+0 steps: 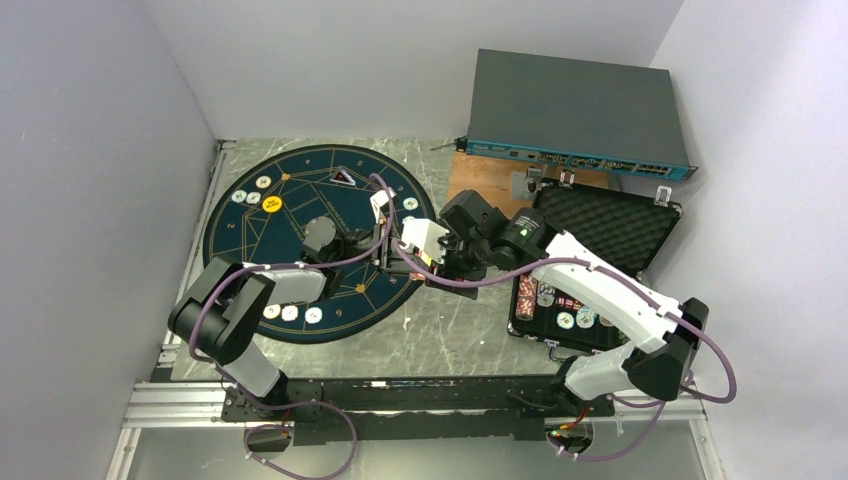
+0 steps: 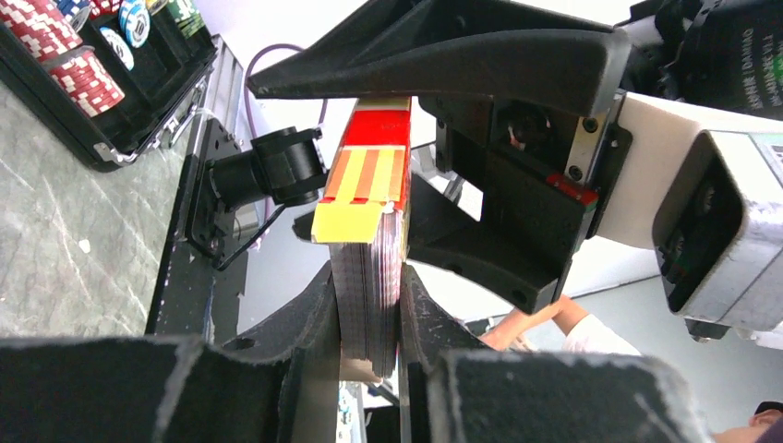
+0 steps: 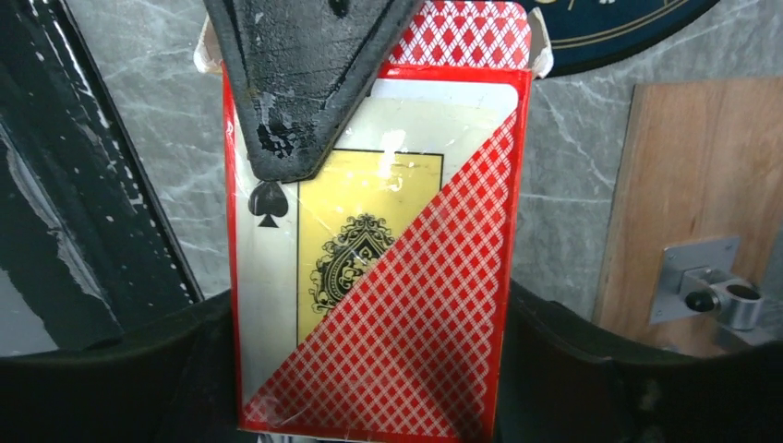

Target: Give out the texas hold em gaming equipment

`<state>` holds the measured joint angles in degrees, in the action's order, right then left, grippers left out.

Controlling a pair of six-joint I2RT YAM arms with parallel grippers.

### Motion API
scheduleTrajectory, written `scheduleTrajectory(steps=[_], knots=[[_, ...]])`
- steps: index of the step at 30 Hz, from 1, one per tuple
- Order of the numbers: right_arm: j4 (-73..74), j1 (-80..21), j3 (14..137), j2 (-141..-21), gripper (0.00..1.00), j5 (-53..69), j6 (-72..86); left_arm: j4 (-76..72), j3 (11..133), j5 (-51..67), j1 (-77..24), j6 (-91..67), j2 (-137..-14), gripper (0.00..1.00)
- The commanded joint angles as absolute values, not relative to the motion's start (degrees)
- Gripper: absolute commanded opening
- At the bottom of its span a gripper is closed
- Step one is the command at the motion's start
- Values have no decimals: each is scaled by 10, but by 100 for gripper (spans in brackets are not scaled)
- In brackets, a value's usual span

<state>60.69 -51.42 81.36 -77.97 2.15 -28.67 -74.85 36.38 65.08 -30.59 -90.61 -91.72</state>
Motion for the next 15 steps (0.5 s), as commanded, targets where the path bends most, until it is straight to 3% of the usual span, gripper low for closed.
scheduleTrajectory(steps=[1, 3, 5, 6, 9, 15], knots=[[618, -512, 857, -789, 66, 23, -304, -794, 378, 656, -314, -914, -918, 0], [632, -512, 859, -793, 51, 26, -315, -788, 377, 654, -314, -914, -917, 1], [660, -513, 872, -798, 41, 36, -320, -757, 377, 655, -314, -900, -914, 16], [678, -513, 888, -807, 38, 45, -317, -751, 377, 654, -314, -897, -915, 30], [721, -514, 925, -832, 35, 69, -302, -753, 374, 654, -314, -900, -917, 48], [741, -519, 970, -867, 37, 73, -294, -788, 383, 653, -318, -926, -934, 50]])
